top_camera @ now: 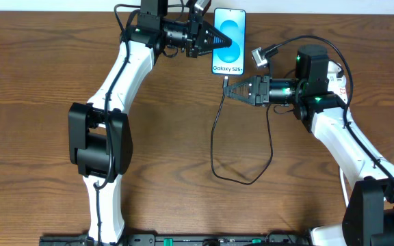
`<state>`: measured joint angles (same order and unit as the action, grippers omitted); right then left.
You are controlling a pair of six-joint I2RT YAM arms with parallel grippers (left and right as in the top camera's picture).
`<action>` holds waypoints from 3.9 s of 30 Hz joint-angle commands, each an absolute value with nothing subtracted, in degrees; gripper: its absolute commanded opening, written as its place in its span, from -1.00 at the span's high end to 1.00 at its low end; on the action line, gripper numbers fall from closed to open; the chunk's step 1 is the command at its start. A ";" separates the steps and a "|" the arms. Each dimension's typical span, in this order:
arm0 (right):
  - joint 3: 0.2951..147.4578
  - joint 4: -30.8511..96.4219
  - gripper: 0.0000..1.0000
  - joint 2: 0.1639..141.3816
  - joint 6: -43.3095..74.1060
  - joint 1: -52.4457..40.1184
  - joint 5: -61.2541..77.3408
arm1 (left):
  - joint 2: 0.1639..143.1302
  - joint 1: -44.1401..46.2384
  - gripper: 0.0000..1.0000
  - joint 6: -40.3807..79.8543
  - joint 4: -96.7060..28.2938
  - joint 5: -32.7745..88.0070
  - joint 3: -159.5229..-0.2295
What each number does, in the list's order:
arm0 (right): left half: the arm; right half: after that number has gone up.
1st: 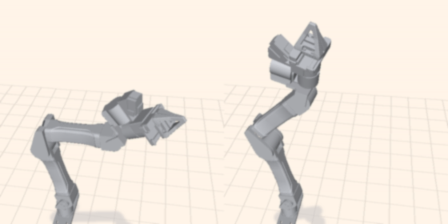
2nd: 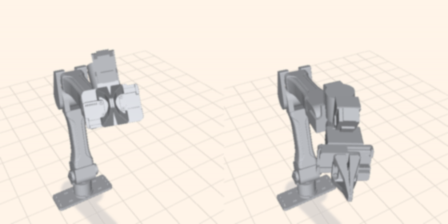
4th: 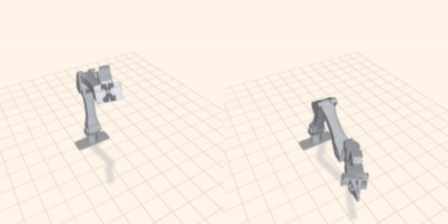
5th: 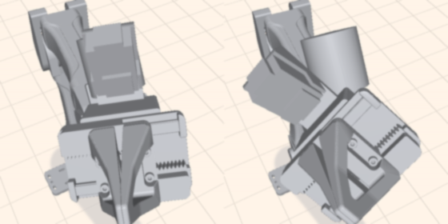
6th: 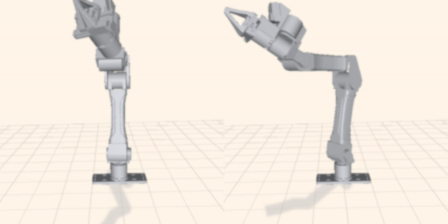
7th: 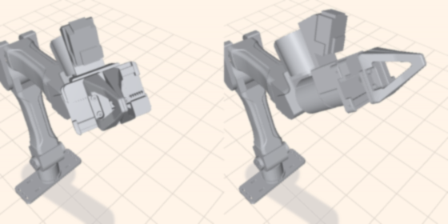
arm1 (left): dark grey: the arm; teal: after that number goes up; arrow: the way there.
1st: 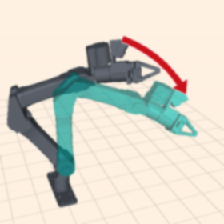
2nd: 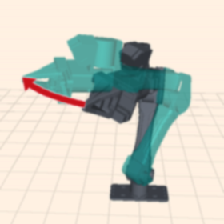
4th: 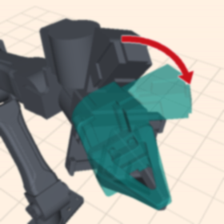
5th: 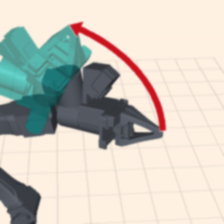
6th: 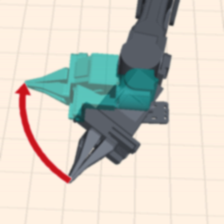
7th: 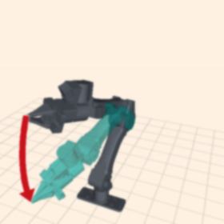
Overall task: Plug charger to phone and switch on socket
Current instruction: 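Align the plug with the phone's bottom port using the right gripper, then push the plug up into the phone's port with the right gripper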
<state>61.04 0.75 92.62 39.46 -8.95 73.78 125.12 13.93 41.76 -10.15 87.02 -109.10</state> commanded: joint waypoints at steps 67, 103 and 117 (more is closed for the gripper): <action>61.49 -1.28 0.98 92.36 44.18 -8.34 73.63 | 122.63 13.93 0.86 40.82 -9.74 90.02 -109.78; 61.49 -1.30 0.98 92.36 45.21 -9.69 71.50 | 122.63 13.98 0.85 41.06 -9.76 90.04 -109.78; 61.49 -1.54 0.98 92.36 45.41 -8.54 71.53 | 122.63 13.98 0.85 40.97 -9.74 90.04 -109.78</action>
<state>61.04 -1.17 92.62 44.73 -9.23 72.20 125.12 13.78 41.78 -10.07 87.13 -109.10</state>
